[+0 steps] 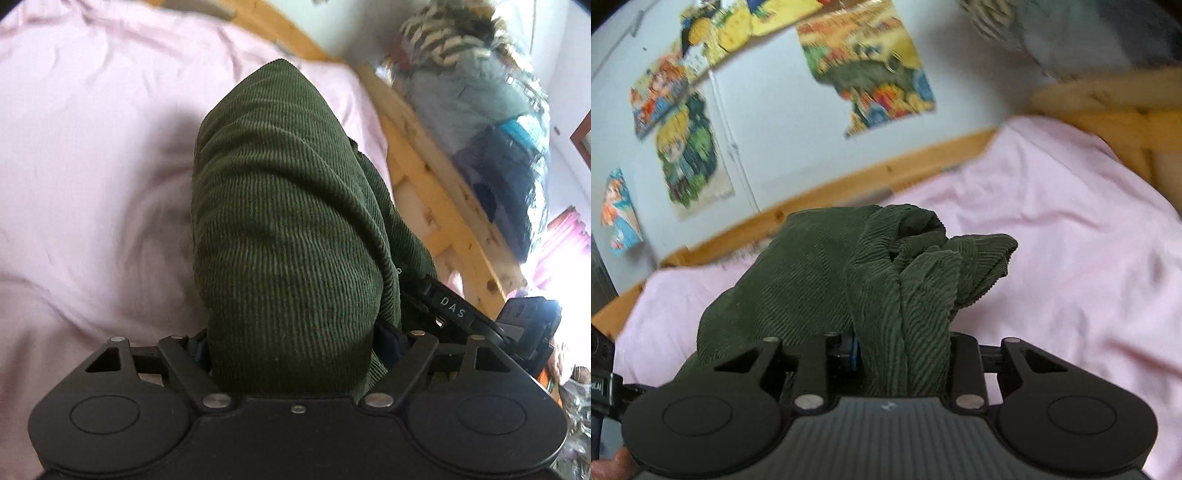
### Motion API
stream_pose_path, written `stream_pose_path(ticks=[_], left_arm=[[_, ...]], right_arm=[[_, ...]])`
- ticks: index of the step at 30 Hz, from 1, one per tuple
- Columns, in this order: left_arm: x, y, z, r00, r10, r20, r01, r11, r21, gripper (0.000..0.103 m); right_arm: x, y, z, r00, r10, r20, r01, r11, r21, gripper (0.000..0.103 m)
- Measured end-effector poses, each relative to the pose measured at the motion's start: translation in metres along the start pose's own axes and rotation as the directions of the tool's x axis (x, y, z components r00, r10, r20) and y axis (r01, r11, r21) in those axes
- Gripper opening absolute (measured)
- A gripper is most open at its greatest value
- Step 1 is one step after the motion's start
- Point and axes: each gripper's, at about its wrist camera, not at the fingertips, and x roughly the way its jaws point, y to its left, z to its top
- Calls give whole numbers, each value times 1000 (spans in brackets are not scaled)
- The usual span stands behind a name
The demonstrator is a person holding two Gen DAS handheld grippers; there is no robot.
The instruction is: Fold large clothes
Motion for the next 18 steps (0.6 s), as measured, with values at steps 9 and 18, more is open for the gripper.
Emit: stream_pose_path(ticks=[9,18], left_arm=[[-19,38,102,985,110,132,-116,993,36,82],[12,107,105,978,174,116,-175,985,-5,87]], right_arm=[[152,12,40,997,59,-59,-58,998,25,36],[179,-9,6,993,-39,-111,43,999,29,75]])
